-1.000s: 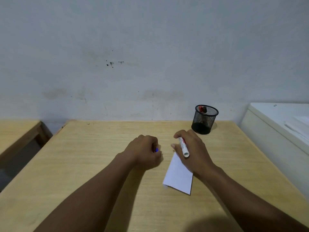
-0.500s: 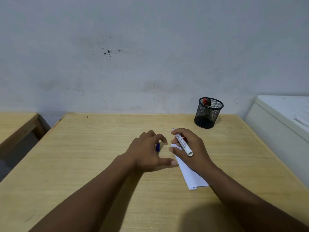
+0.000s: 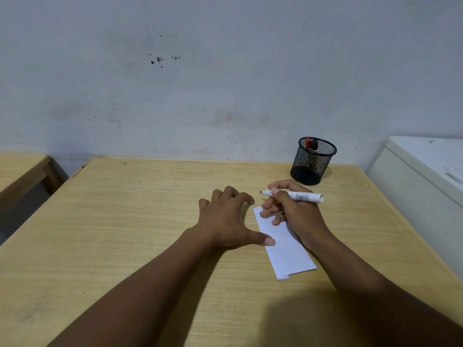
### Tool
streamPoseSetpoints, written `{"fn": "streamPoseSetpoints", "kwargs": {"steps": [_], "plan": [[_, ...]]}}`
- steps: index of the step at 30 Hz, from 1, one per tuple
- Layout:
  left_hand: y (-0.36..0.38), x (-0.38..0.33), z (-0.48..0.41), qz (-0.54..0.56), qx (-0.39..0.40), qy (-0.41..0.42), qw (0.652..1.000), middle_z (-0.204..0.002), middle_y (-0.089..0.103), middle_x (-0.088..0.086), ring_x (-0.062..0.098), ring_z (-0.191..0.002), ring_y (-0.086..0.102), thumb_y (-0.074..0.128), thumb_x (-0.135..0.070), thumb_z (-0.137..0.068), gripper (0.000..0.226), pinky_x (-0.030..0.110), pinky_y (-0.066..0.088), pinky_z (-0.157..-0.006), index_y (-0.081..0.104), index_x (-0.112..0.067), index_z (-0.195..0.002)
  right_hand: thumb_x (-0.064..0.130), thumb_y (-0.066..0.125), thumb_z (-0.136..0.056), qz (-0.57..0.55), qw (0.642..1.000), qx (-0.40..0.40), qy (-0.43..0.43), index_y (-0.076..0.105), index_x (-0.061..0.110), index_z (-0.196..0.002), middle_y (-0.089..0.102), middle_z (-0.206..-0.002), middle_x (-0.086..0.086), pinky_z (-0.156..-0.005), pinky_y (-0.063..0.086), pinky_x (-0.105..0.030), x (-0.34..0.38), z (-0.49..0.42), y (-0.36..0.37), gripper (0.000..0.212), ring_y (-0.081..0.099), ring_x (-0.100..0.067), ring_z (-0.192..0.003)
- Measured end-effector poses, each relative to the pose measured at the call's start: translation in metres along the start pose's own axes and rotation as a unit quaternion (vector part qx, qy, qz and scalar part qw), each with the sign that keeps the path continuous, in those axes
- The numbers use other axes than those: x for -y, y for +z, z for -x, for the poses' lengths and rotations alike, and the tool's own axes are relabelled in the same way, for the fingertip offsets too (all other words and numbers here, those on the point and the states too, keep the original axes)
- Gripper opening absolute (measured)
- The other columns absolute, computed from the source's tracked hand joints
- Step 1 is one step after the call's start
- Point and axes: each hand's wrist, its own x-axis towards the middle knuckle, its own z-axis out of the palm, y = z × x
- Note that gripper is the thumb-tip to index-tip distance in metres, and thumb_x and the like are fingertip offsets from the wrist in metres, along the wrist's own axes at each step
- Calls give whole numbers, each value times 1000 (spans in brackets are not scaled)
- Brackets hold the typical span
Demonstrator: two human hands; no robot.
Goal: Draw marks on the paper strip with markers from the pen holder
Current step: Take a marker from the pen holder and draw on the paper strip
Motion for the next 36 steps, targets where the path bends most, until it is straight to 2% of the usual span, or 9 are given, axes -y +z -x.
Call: {"fn": "streamPoseSetpoints", "kwargs": {"steps": [3,5,11,20,27,30,32,34,36], "plan": [[-1,0,-2,13,8,-2,1000,-139,42,-14,16,-130,37,69,-93,-42,113,47,29,-108,41,-43,-139,12,63,-96,51,999,18,4,70,0,-95,75,-68,-18,-48,49,-29,2,0,-1,13,71,-22,-51],[-1,1,-2,14,11,0,1000,-142,41,-14,16,-132,36,70,-92,-42,116,46,28,-107,40,-41,-141,11,66,-93,81,996,25,5,70,1,-90,74,-67,-21,-46,47,-28,4,-1,0,11,68,-21,-46],[-1,1,-1,19,13,-1,1000,-142,40,-16,14,-132,35,72,-91,-43,117,44,26,-106,38,-40,-143,15,70,-91,112,993,23,14,69,1,-90,76,-66,-14,-46,49,-28,1,-2,3,14,72,-21,-50],[-3,1,-1,18,22,0,1000,-146,39,-14,16,-134,34,71,-91,-45,117,45,26,-106,36,-40,-145,17,75,-87,127,991,30,12,70,7,-85,77,-67,-13,-46,51,-27,-3,-3,3,12,74,-25,-56],[-3,1,-1,19,20,-3,1000,-144,40,-14,16,-133,34,71,-91,-44,117,44,26,-105,37,-40,-144,12,74,-86,140,989,37,19,69,-1,-86,76,-65,-16,-52,56,-30,1,-4,4,14,71,-19,-49],[-4,1,-1,25,16,-8,1000,-141,41,-16,14,-131,35,73,-90,-43,116,42,26,-104,39,-41,-142,8,68,-91,70,997,15,34,67,-1,-85,73,-64,-17,-51,55,-31,3,-6,2,11,68,-23,-48],[-9,0,0,55,21,-15,998,-137,44,-15,14,-129,38,74,-89,-45,111,42,27,-106,41,-41,-140,5,64,-92,-15,998,-6,63,65,1,-84,68,-61,-17,-46,46,-29,6,-8,-2,9,61,-24,-45],[-17,4,1,107,25,-21,994,-133,49,-13,12,-125,45,74,-87,-49,105,43,31,-109,44,-41,-138,8,63,-91,-68,994,-24,87,64,3,-86,63,-60,-15,-43,37,-27,10,-11,-5,7,54,-21,-45],[-26,13,1,174,31,-23,984,-128,52,-10,11,-116,54,80,-78,-56,95,38,42,-104,49,-39,-136,9,64,-90,-104,989,-37,101,63,8,-86,62,-61,-11,-42,32,-24,17,-13,-9,5,50,-17,-45]]}}
